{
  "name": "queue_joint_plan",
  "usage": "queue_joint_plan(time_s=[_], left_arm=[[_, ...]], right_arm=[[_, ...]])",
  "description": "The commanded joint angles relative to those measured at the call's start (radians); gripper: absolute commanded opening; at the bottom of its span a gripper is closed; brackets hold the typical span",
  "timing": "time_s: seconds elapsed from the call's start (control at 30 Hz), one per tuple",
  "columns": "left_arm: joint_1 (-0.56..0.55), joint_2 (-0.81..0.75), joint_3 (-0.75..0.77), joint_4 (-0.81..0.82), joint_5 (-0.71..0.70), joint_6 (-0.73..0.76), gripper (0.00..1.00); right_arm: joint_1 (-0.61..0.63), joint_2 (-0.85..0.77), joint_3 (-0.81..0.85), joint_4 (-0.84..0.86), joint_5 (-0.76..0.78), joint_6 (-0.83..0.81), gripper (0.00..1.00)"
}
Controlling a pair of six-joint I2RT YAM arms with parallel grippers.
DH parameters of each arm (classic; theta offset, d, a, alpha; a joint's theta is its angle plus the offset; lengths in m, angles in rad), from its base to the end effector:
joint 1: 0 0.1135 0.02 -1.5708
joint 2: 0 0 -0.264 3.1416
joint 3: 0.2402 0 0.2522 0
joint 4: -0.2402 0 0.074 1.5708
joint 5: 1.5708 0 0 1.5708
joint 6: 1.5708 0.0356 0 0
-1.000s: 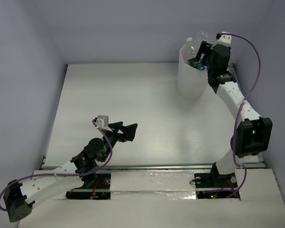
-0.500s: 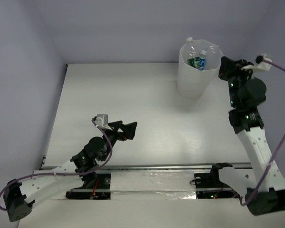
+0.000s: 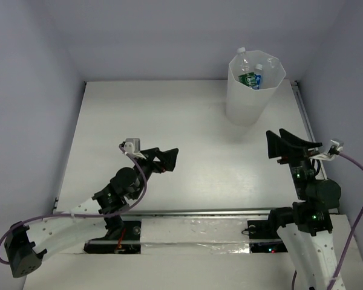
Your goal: Put the plastic bottles in the bin
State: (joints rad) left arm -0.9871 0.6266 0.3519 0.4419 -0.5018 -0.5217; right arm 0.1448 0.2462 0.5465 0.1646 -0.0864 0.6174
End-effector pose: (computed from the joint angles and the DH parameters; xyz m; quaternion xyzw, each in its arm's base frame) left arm 0.1035 -0.1257 0.2771 -0.0403 0.6522 -0.3898 0.6488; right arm 0.0768 0.0143 0.3567 0.0871 0.5187 0.3373 0.7808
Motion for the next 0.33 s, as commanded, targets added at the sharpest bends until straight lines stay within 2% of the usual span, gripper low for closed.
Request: queue_joint_plan(time_s=[0.0,0.07,0.3], left_arm=[[-0.005,0.019,0.056,0.064,-0.021,0.003,0.99],[-0.005,0.034,0.074,0.058,-0.026,0.006,0.99],[-0.005,0.094,0.093,0.050,-0.024,-0.009,0.99]], right_arm=[[0.001,-0.059,-0.063,-0.095,0.072,0.044,0.91],[0.001,-0.068,-0.091,-0.096,0.083,0.047,0.99],[0.001,0.010,-0.091,-0.065,0.083,0.022,0.97]])
